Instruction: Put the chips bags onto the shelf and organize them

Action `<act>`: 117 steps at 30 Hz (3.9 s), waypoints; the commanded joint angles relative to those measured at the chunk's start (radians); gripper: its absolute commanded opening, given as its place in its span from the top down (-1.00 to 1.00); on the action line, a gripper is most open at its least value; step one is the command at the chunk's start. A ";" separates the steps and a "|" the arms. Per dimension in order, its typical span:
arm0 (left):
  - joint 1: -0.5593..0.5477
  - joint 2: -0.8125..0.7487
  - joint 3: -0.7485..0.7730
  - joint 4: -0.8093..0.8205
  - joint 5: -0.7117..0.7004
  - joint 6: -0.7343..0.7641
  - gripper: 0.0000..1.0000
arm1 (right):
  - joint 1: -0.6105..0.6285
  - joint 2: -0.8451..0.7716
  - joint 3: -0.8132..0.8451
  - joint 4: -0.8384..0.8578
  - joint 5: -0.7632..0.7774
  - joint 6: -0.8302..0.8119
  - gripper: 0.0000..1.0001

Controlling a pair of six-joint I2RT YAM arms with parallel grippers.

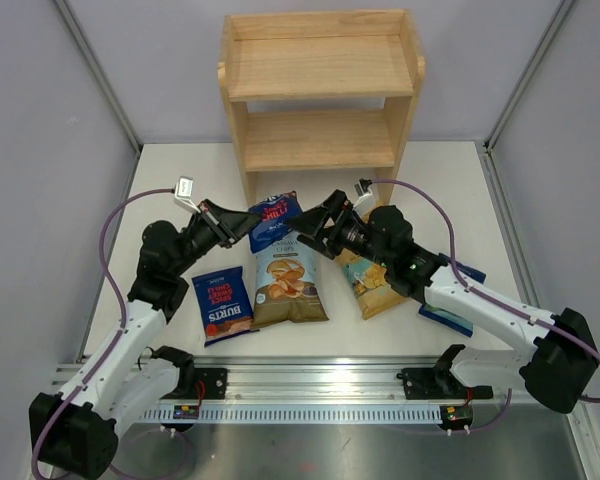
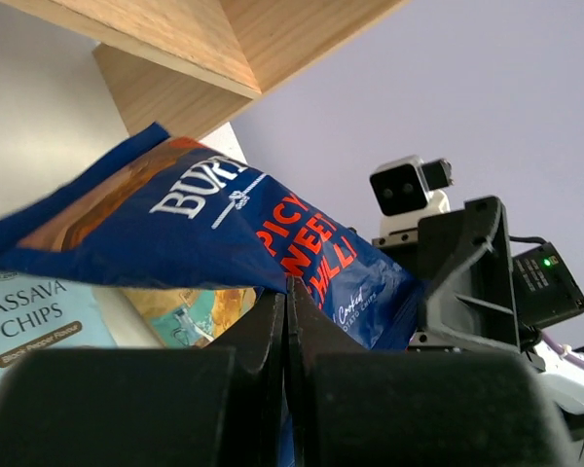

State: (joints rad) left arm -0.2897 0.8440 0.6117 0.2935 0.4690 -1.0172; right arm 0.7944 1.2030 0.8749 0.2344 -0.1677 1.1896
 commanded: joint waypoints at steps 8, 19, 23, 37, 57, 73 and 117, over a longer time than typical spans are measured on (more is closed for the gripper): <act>-0.112 0.001 0.016 0.107 -0.066 0.077 1.00 | 0.014 0.041 0.072 0.016 0.162 0.013 -0.48; -0.128 -0.006 0.059 -0.081 -0.087 0.227 -0.13 | 0.008 0.033 0.059 0.128 0.122 -0.094 0.39; -0.126 -0.025 0.152 -0.356 -0.263 0.328 -0.96 | -0.009 -0.020 0.058 0.145 0.105 -0.177 0.43; -0.121 -0.152 0.332 -0.766 -0.668 0.515 -0.98 | -0.219 -0.014 0.475 -0.122 -0.116 -0.421 0.50; -0.121 -0.256 0.439 -1.038 -0.790 0.743 -0.98 | -0.478 0.931 1.825 -0.486 -0.392 -0.335 0.54; -0.121 -0.234 0.375 -0.998 -0.796 0.759 -0.98 | -0.440 0.960 1.767 -0.710 -0.254 -0.381 0.35; -0.121 -0.230 0.318 -0.992 -0.745 0.769 -0.98 | -0.406 0.923 1.814 -0.710 0.033 -0.728 -0.11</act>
State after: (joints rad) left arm -0.4122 0.6231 0.9379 -0.7464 -0.2947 -0.2630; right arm 0.3897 2.0827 2.6217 -0.5392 -0.1570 0.4637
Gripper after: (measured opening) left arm 0.988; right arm 0.565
